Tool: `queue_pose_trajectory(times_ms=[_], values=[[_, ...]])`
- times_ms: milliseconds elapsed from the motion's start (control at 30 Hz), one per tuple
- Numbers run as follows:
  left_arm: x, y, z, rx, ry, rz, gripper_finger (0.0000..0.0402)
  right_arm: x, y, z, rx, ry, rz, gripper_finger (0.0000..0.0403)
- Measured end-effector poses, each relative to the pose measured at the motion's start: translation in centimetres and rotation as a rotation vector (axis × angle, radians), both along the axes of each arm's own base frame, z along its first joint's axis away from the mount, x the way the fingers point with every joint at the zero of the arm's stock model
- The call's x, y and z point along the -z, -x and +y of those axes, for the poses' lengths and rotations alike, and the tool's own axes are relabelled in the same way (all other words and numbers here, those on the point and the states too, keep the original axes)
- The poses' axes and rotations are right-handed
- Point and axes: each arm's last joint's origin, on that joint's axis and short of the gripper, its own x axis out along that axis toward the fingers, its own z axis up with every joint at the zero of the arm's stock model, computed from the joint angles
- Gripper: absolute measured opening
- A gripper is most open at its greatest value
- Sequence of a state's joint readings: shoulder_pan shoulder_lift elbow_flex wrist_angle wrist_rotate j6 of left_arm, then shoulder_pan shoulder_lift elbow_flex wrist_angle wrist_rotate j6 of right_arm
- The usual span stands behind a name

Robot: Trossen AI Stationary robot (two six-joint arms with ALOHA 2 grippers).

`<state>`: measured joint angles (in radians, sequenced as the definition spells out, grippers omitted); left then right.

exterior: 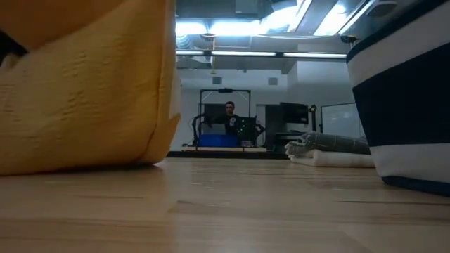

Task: Fold towel
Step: Fold yellow towel

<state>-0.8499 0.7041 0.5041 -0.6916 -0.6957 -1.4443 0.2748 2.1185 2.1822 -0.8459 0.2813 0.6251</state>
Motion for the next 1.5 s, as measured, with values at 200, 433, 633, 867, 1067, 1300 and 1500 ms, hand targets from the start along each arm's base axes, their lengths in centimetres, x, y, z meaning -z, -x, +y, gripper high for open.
queue_pose_trajectory(times_ms=[200, 433, 633, 867, 1067, 1300, 1500], values=[[0.9, 0.2, 0.6, -0.08, -0.041, 0.083, 0.0, 2.4, -2.0, -2.9, 0.058, 0.078, 0.042, 0.0001], [1.9, -0.1, 1.2, -0.103, -0.185, 0.193, 0.0, 6.1, -4.7, -7.0, 0.07, 0.045, 0.077, 0.0001], [3.0, -0.3, 1.8, -0.142, -0.332, 0.324, 0.0014, 7.5, -5.7, -10.0, 0.1, 0.01, 0.085, 0.0019], [4.9, -1.1, 2.1, -0.209, -0.456, 0.384, 0.0054, 9.0, -6.5, -11.9, 0.059, 0.078, 0.105, 0.0045], [6.4, -1.3, 2.3, -0.26, -0.474, 0.426, 0.0113, 10.7, -6.9, -11.8, -0.033, 0.147, 0.154, 0.0093], [6.8, -1.7, 2.6, -0.301, -0.481, 0.452, 0.0163, 12.4, -7.3, -12.0, 0.009, 0.21, 0.191, 0.0162], [6.8, -2.0, 3.4, -0.375, -0.482, 0.452, 0.0161, 12.5, -7.2, -12.6, 0.096, 0.301, 0.207, 0.0193]])
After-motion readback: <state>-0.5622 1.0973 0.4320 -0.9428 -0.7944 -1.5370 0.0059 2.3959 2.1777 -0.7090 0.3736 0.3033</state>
